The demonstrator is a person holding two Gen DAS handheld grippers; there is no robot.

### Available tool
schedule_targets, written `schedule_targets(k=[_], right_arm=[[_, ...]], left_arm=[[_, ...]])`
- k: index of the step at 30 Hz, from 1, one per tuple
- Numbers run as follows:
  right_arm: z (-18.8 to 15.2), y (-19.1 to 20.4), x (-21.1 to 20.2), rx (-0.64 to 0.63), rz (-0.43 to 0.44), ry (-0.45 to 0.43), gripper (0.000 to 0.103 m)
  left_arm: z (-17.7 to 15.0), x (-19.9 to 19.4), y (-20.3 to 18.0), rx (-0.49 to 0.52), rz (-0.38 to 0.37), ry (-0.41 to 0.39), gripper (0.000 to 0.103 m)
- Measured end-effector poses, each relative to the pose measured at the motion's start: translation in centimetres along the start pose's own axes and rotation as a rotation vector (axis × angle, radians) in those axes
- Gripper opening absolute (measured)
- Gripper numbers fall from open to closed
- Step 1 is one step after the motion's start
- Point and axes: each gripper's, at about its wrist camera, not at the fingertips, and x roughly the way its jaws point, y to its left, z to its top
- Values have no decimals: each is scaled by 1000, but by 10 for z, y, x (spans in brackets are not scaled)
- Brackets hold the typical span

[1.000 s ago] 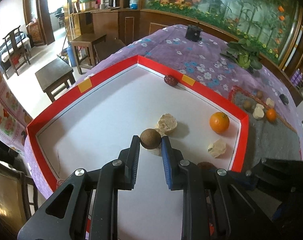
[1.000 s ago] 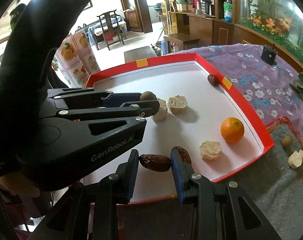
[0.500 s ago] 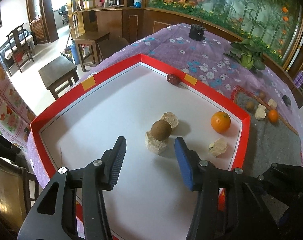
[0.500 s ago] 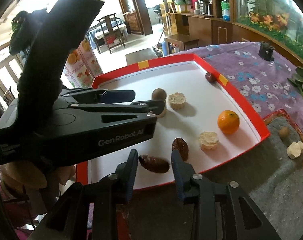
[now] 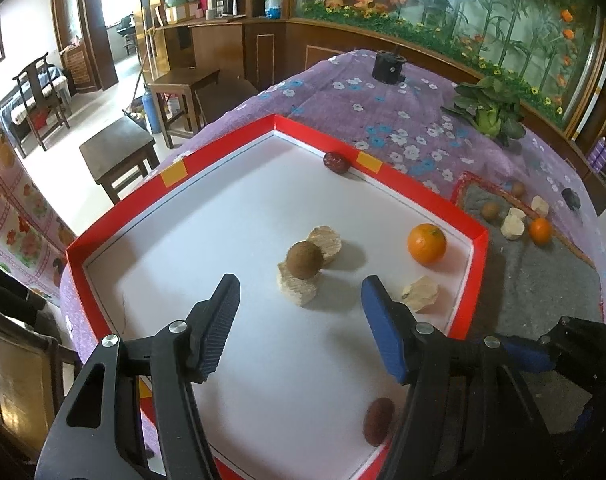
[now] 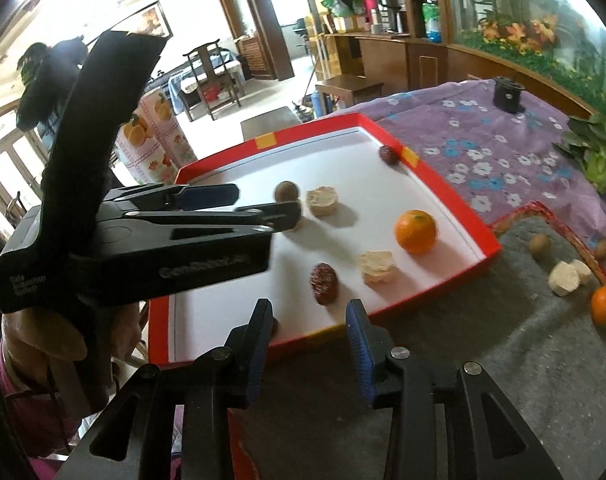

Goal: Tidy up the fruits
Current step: 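Move both grippers back over the felt mat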

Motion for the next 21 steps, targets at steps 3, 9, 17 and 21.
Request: schedule_targets(k=[3,9,17,21], right_arm=[[-4,-11,-9,26,-14,-13,37],[-15,-31,-28,67,-43,-44,37],[-32,-60,-53,115,-124,-65,38],[-41,-78,-64,148,-161,-72,38]], left_arm=[[1,-4,-7,13,1,-8,64],[2,-11,-30,45,-15,-24,64],[4,-9,-79,112,-70,-18,64],[7,-6,-103,144,-93,-15,64]])
